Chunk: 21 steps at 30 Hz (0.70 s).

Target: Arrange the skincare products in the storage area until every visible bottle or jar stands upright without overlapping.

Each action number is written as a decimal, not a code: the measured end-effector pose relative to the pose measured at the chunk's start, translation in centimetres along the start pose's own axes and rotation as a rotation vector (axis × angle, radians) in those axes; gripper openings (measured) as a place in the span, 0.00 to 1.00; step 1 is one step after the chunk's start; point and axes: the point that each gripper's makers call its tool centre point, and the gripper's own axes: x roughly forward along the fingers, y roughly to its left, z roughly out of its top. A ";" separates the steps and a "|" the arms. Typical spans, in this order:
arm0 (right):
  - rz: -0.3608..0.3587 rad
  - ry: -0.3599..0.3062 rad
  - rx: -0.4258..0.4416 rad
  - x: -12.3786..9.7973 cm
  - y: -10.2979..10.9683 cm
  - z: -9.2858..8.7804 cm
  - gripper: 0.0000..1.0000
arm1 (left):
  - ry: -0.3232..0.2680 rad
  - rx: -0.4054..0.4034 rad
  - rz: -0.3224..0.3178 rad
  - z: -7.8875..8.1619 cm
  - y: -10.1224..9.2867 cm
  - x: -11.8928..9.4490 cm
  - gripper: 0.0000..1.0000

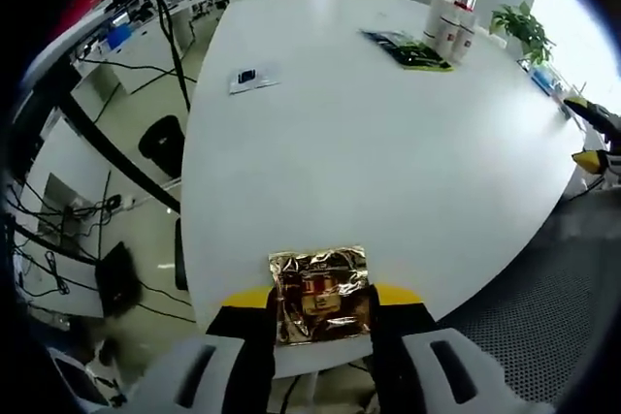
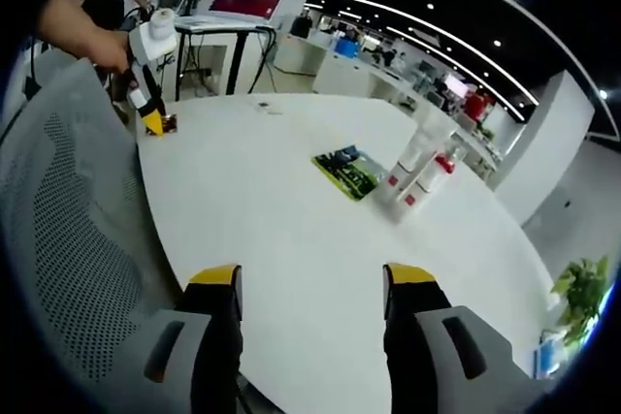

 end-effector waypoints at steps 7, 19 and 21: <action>-0.005 -0.004 -0.011 0.0 0.0 0.1 0.55 | -0.052 -0.016 -0.041 1.4 -1.3 -0.8 0.38; -0.033 -0.015 0.016 -0.2 -0.8 0.4 0.56 | -0.230 -0.034 -0.131 6.5 -5.0 -3.7 0.37; -0.034 -0.028 0.035 -0.3 -0.9 1.0 0.57 | -0.258 -0.006 -0.148 7.3 -6.1 -4.2 0.37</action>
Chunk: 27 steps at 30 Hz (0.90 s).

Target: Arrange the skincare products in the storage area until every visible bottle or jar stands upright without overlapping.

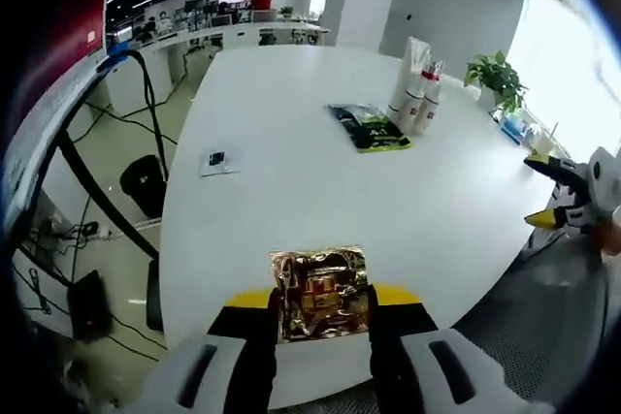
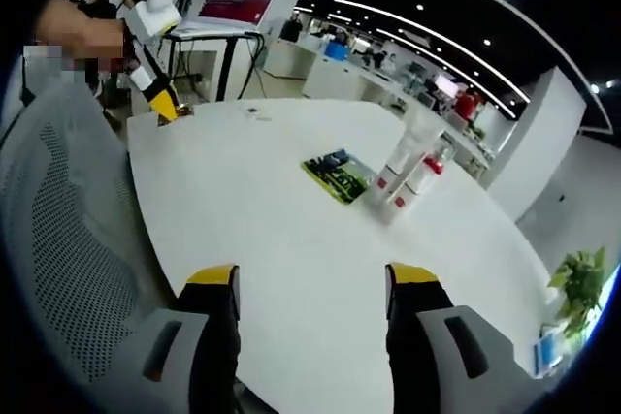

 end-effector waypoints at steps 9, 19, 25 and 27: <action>0.190 -0.205 0.364 0.3 3.6 8.2 0.56 | -0.124 0.075 -0.121 3.1 -6.1 -0.9 0.37; 0.484 -0.146 1.021 1.0 8.3 8.7 0.39 | -0.183 0.129 -0.243 3.5 -11.0 -2.1 0.37; 0.539 -0.136 1.119 1.0 9.1 9.4 0.32 | -0.207 0.181 -0.294 3.0 -13.3 -2.8 0.37; 0.552 -0.129 1.124 1.1 9.5 9.7 0.28 | -0.206 0.217 -0.313 2.6 -14.1 -3.0 0.37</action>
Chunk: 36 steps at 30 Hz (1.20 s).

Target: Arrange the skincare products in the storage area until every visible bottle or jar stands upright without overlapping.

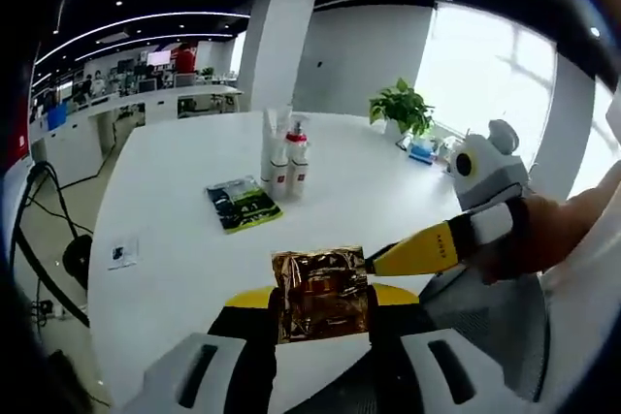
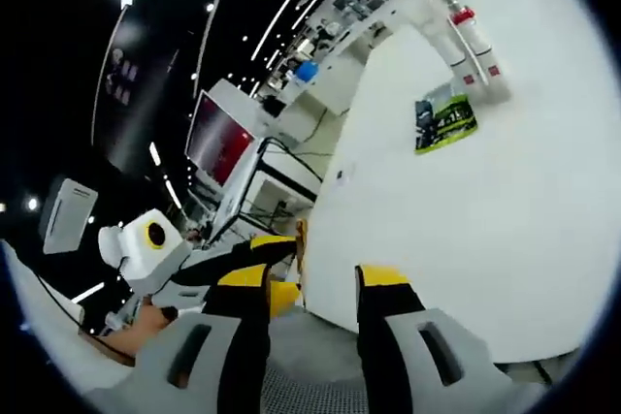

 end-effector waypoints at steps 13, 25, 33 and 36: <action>0.047 0.062 0.095 0.9 1.0 -1.1 0.01 | -0.012 0.056 -0.046 -0.4 -1.4 -0.9 0.38; 0.104 0.112 0.067 -0.8 0.7 0.8 0.00 | -0.177 -0.351 -0.338 1.8 -2.4 -1.8 0.46; 0.241 0.140 0.069 -2.0 2.7 1.4 0.00 | -0.227 -0.616 -0.510 2.9 -1.8 -2.7 0.28; 0.289 0.152 0.056 -2.3 3.5 1.0 0.00 | -0.230 -0.633 -0.539 3.1 -2.3 -2.8 0.24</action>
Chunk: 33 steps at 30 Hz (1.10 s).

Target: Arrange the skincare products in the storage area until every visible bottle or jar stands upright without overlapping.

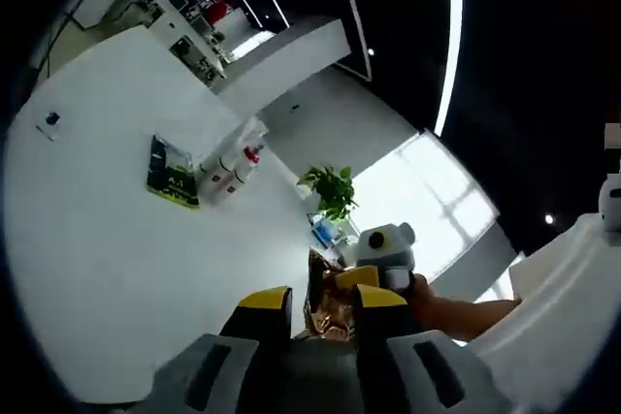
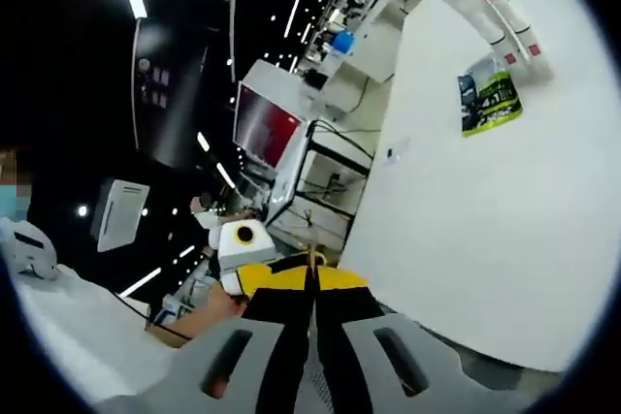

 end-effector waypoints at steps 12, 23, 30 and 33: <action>0.123 -0.001 0.001 0.6 2.7 -0.8 0.00 | 0.003 -0.101 -0.154 0.1 -2.2 -0.5 0.02; 0.120 -0.006 -0.022 1.6 2.8 -1.7 0.03 | -0.120 -0.192 -0.181 2.4 -1.7 -1.6 0.01; 0.132 -0.062 0.018 1.8 3.0 -0.7 0.00 | -0.152 -0.194 -0.175 2.9 -1.5 -1.7 0.01; 0.163 -0.105 0.067 1.3 3.3 0.4 0.00 | -0.141 -0.222 -0.206 2.9 -1.7 -1.8 0.02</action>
